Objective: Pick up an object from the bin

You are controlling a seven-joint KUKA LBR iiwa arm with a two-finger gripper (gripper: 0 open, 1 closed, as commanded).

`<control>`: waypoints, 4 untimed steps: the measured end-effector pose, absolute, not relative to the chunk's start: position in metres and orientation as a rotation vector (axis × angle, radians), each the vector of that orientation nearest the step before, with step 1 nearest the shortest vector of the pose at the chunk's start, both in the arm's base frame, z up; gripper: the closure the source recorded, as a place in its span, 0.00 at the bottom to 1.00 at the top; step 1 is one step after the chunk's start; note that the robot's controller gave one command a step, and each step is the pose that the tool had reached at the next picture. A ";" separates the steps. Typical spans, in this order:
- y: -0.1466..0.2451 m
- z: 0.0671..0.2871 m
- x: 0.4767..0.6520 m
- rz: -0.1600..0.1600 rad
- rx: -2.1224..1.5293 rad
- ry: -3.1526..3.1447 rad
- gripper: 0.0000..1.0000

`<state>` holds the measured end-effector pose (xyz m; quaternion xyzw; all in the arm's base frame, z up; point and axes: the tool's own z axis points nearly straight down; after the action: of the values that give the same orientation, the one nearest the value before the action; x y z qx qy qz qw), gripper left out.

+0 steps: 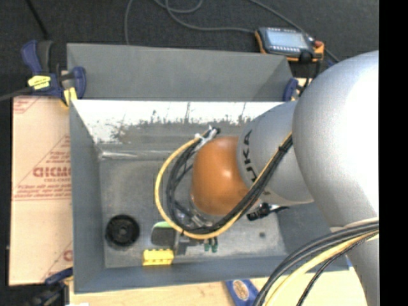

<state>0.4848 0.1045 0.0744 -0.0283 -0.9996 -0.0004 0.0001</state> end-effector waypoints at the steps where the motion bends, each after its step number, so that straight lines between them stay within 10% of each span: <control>1: 0.125 0.093 0.478 0.000 -0.139 -3.142 1.00; 3: 0.118 0.107 0.487 0.000 -0.206 -3.137 1.00; 4: 0.114 0.161 0.493 0.002 -0.221 -3.129 1.00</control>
Offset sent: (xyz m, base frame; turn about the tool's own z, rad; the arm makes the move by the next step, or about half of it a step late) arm 0.0133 0.0062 0.0203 0.0402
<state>0.4932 0.1144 0.1612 -0.0704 -0.9975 0.0005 0.0024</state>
